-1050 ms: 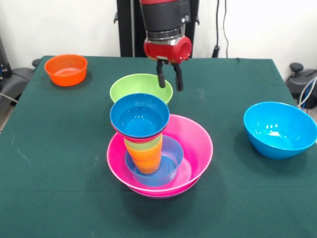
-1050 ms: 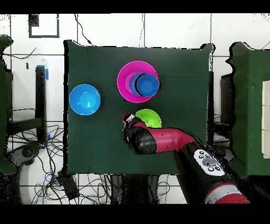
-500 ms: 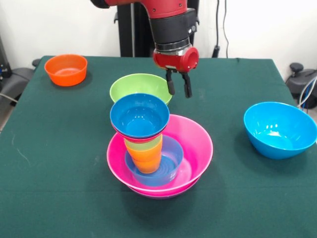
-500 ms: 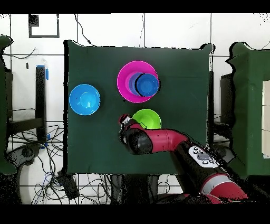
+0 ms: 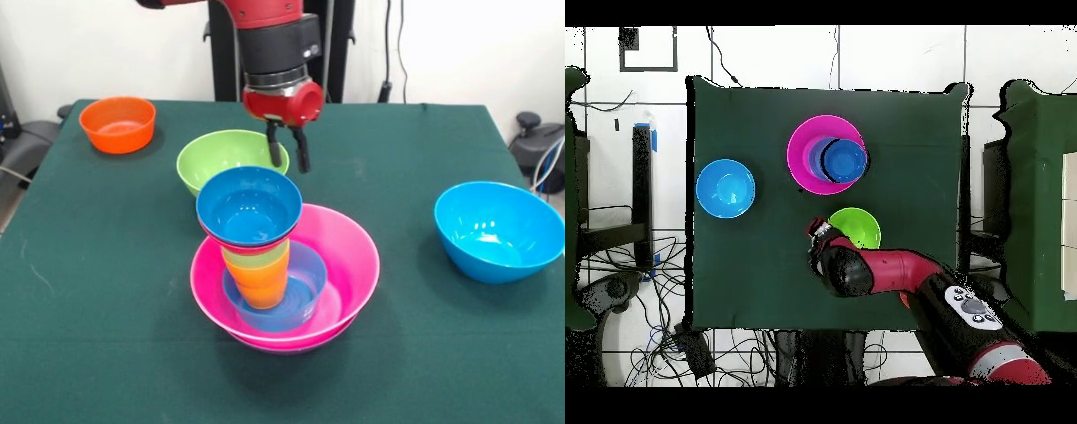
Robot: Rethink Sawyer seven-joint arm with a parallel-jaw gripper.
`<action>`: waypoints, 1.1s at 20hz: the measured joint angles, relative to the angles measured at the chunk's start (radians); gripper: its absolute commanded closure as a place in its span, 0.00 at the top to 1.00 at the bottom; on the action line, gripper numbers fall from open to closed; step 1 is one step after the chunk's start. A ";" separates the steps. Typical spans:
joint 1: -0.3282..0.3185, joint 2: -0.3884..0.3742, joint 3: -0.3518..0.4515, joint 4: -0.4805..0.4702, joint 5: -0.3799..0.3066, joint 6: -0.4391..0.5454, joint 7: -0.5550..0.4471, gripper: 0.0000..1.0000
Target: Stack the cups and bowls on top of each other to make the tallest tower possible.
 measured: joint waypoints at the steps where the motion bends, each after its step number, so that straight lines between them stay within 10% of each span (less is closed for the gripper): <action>1: -0.008 0.000 0.000 0.000 -0.006 0.000 0.000 1.00; 22: 0.003 0.050 -0.032 -0.007 -0.063 -0.006 0.000 1.00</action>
